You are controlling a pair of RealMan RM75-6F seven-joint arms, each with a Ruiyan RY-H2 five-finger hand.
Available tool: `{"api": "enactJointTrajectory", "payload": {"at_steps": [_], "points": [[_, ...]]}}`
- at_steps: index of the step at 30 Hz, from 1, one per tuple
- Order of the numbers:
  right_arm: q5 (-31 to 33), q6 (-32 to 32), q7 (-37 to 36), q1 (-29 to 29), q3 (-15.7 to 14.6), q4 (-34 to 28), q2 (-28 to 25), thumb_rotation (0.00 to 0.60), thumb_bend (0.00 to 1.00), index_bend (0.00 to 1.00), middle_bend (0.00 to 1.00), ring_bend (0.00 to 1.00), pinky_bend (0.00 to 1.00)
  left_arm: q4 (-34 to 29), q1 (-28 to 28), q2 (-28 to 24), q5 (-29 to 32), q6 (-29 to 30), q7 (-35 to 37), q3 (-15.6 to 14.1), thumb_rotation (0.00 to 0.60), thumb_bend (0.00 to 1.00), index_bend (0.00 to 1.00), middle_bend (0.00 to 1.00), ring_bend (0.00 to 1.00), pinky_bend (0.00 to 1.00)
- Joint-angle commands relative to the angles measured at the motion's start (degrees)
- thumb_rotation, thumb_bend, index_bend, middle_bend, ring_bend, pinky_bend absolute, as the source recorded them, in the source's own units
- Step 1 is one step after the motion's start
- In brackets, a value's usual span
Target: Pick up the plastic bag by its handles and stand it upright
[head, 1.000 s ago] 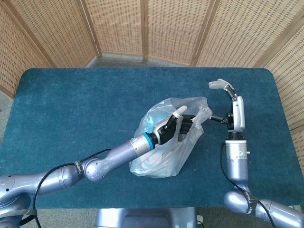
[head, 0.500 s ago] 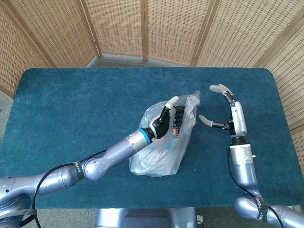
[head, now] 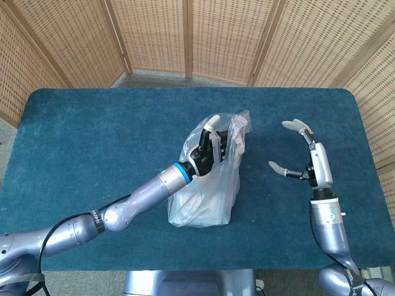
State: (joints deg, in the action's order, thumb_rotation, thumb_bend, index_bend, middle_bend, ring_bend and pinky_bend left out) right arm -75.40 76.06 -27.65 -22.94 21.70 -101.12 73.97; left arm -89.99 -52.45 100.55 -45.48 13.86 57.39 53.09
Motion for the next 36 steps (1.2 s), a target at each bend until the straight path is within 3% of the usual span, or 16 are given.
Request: {"api": "enactJointTrajectory", "payload": {"at_steps": [1,8,19,24,34,36], "points": [[-1.98,0.6,0.71,1.13,-2.13,-0.29,-0.71,0.6,0.08,0.21,0.22,0.11,0.09,0.29,0.93,0.47,2.19,-2.55,2.79,2.22,0.0,0.24,0.57,0.64,0.65,0.63],[-4.96,2.02,0.68,2.53,-4.87,-0.51,-0.76,0.6,0.08,0.21,0.22,0.11,0.09,0.98,2.56,1.54,4.32,-9.23,4.48,7.08,0.0,0.24,0.57,0.64,0.66,0.65],[-4.95,2.16,-0.94,2.83,-5.23,-0.32,-1.05,0.6,0.08,0.2,0.22,0.1,0.08,3.55,3.34,2.62,9.31,-17.35,2.99,11.64,0.0,0.24,0.55,0.64,0.66,0.65],[-5.51,2.72,-1.41,3.12,-5.51,-0.45,-1.11,0.6,0.08,0.2,0.22,0.1,0.08,4.15,1.55,-0.15,8.94,-16.72,-0.42,8.77,0.0,0.23,0.52,0.64,0.65,0.64],[-5.46,2.9,-1.65,3.25,-5.56,-0.47,-1.36,0.6,0.08,0.2,0.22,0.1,0.08,2.73,-0.39,-3.87,9.37,-10.83,-3.68,3.44,0.0,0.23,0.48,0.54,0.49,0.49],[-5.46,3.06,-1.98,3.36,-5.55,-0.5,-1.43,0.6,0.08,0.2,0.22,0.1,0.08,2.24,-1.05,-5.03,8.58,-8.14,-5.4,1.23,0.0,0.23,0.46,0.52,0.45,0.45]]}}
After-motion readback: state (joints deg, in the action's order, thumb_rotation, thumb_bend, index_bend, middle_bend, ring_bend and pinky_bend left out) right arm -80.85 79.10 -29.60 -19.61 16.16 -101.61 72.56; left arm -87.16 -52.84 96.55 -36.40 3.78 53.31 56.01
